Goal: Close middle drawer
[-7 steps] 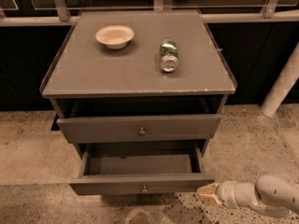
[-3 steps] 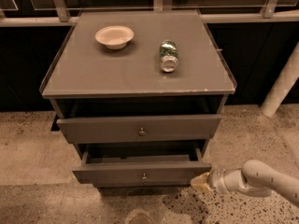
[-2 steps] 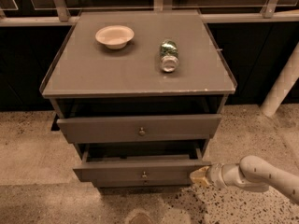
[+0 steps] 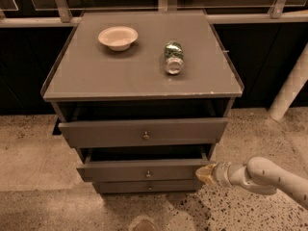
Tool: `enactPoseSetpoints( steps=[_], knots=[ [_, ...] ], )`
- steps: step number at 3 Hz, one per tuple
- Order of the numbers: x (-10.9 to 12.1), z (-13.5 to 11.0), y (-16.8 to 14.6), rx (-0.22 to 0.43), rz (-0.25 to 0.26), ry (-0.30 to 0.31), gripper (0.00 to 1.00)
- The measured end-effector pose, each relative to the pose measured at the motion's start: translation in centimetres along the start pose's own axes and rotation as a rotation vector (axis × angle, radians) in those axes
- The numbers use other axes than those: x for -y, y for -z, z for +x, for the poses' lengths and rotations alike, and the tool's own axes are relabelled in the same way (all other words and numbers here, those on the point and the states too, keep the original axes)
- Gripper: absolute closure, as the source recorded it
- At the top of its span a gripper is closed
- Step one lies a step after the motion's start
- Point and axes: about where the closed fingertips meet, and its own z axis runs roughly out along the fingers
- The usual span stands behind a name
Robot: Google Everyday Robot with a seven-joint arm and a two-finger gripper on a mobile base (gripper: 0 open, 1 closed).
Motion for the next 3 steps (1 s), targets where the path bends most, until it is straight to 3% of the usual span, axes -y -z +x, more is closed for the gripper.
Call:
enactPoseSetpoints(
  steps=[2, 3],
  knots=[
    [3.8, -2.8, 0.8, 0.019, 0.169, 0.061, 1.0],
    [3.6, -3.1, 0.9, 0.02, 0.177, 0.068, 1.0]
  ],
)
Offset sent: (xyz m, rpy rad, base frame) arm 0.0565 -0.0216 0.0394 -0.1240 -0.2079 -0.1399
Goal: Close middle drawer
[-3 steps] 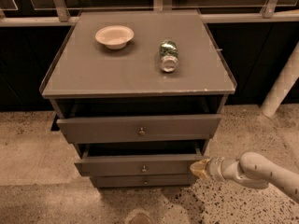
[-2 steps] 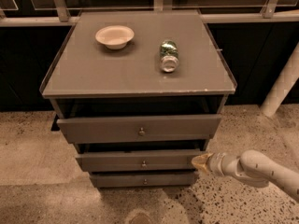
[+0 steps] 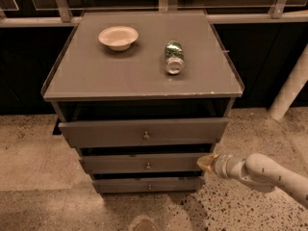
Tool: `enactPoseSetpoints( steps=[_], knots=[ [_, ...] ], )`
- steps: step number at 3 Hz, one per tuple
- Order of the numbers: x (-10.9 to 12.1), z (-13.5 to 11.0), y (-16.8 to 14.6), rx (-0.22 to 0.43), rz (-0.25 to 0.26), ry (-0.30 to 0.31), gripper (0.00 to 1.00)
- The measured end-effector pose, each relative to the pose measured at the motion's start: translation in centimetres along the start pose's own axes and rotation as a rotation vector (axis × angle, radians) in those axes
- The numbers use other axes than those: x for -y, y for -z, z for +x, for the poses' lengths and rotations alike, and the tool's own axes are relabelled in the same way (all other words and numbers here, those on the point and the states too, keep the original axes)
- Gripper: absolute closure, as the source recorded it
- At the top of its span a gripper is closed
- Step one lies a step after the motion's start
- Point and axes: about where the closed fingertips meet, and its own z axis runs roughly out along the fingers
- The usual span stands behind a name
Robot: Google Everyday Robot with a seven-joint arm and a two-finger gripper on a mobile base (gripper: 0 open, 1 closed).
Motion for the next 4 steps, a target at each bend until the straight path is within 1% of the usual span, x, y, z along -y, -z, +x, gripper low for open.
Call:
enactPoseSetpoints(
  steps=[1, 2, 3, 4],
  knots=[
    [-1.0, 0.5, 2.1, -0.034, -0.044, -0.028, 1.0],
    [-2.0, 2.0, 6.8, -0.083, -0.038, -0.123, 1.0],
    [-2.3, 2.0, 7.0, -0.088, -0.041, -0.127, 0.81],
    [-2.3, 2.0, 7.0, -0.088, -0.041, -0.127, 0.58]
  ],
)
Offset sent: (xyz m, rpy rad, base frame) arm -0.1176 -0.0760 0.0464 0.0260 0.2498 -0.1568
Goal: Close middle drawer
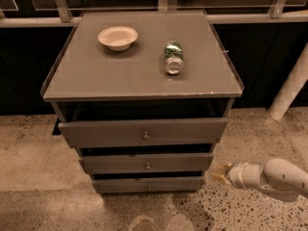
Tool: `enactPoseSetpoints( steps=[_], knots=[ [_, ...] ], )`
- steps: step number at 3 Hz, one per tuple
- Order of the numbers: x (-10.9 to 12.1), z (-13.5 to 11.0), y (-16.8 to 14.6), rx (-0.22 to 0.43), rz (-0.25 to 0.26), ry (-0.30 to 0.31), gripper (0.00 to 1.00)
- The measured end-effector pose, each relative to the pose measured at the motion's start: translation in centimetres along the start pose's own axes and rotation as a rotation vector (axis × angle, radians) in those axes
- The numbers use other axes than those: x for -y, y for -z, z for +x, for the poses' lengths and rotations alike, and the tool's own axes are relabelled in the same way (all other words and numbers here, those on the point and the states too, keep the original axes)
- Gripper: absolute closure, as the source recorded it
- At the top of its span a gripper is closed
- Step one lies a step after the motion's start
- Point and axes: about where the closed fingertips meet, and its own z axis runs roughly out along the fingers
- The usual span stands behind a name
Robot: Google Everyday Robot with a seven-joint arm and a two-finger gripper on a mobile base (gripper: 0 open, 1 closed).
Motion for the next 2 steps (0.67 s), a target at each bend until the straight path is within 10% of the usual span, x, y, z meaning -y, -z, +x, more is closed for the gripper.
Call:
enactPoseSetpoints(
  steps=[2],
  knots=[
    [-0.01, 0.0, -0.01, 0.0, 0.0, 0.0, 0.12]
  ],
)
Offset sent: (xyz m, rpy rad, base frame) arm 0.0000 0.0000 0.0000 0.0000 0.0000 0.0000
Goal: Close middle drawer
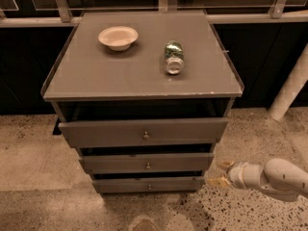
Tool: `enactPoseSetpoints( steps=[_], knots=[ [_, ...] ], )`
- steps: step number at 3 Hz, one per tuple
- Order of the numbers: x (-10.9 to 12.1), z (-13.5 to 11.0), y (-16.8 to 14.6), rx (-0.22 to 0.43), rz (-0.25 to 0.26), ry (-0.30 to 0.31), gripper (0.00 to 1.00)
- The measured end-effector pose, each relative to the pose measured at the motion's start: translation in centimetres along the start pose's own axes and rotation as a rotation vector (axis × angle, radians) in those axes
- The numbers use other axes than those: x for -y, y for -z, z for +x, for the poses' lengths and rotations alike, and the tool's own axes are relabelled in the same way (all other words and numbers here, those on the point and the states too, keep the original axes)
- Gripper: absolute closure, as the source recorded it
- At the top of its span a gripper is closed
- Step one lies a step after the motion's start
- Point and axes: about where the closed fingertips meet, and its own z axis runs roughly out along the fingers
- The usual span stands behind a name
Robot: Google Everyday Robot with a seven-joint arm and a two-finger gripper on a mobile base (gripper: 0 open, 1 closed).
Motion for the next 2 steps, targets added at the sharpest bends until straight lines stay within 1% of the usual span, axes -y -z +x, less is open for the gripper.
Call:
enactPoseSetpoints(
  steps=[1, 2],
  knots=[
    [0.0, 0.0, 0.0, 0.0, 0.0, 0.0, 0.0],
    [0.0, 0.0, -0.01, 0.0, 0.0, 0.0, 0.0]
  ],
)
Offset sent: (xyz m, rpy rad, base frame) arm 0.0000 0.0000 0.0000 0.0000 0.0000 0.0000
